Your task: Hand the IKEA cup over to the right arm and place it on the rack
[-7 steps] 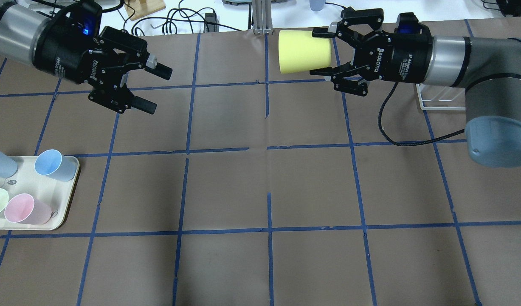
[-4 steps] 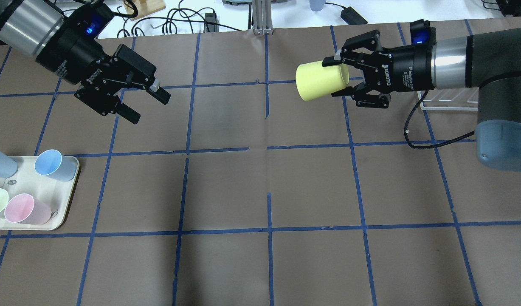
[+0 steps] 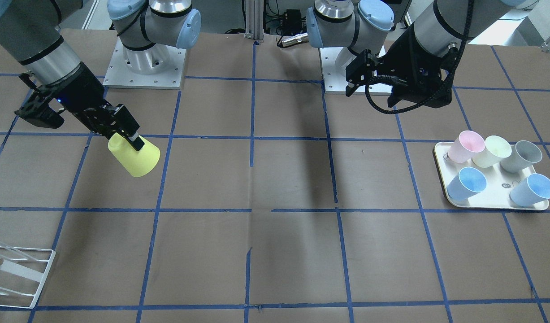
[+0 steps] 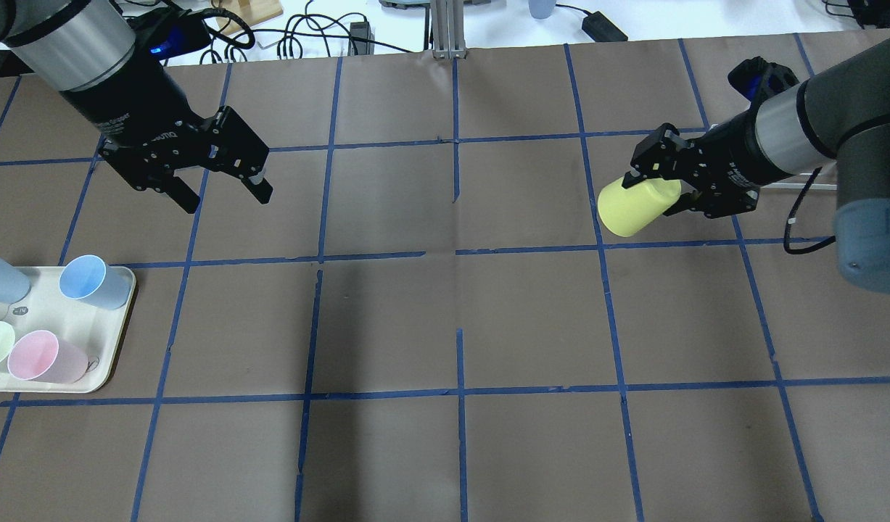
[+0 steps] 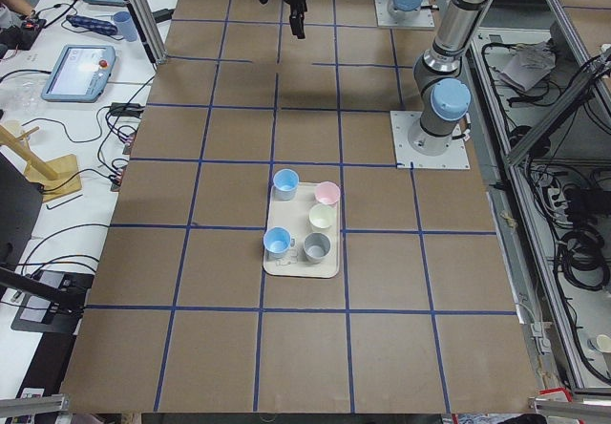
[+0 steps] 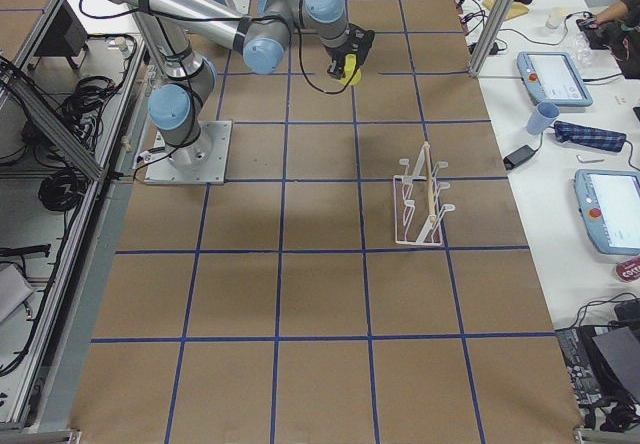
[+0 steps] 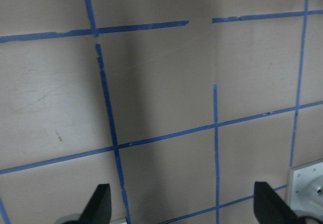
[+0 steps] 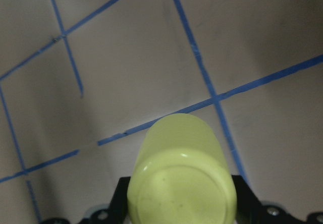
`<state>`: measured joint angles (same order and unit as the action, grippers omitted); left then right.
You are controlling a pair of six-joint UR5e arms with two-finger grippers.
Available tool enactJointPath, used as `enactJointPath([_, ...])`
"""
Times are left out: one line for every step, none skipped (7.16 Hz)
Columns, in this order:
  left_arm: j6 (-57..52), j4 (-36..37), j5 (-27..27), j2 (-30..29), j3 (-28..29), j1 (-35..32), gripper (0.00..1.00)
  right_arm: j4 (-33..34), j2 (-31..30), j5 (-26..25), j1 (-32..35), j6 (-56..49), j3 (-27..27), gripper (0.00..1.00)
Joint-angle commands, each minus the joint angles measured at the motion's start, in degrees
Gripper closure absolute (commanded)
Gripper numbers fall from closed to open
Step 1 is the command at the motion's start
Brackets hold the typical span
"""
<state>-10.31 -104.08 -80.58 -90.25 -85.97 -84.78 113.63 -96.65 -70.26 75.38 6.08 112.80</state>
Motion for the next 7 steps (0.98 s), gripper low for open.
enactJointPath([2.13, 6.39, -8.15, -0.62, -0.25, -1.51, 0.0, -5.16, 1.19, -14.68, -0.4, -17.25, -6.85, 0.37])
enactJointPath([1.79, 12.09, -8.79, -1.85, -0.6, -3.35, 0.0, -5.17, 4.59, -20.21, -0.4, -21.59, -9.85, 0.38])
enactJointPath([2.13, 15.19, -8.89, -1.95, -1.73, -5.81, 0.0, -4.91, 7.5, -22.18, -1.1, -26.68, -12.84, 0.4])
enactJointPath([6.92, 17.74, -10.28, -1.86, -2.88, -7.57, 0.0, -5.08, 10.14, -22.2, -3.54, -30.38, -16.7, 0.4])
enactJointPath([11.23, 17.77, -10.12, -1.6, -3.93, -7.85, 0.0, -5.08, 12.68, -21.68, -5.92, -34.95, -19.0, 0.4])
enactJointPath([11.1, 17.77, -10.29, -0.99, -3.94, -7.77, 0.0, -4.65, 14.8, -21.33, -7.51, -38.21, -19.46, 0.4])
enactJointPath([11.19, 17.68, -10.47, -0.63, -3.85, -7.68, 0.0, -4.12, 16.04, -19.76, -9.26, -38.77, -19.81, 0.4])
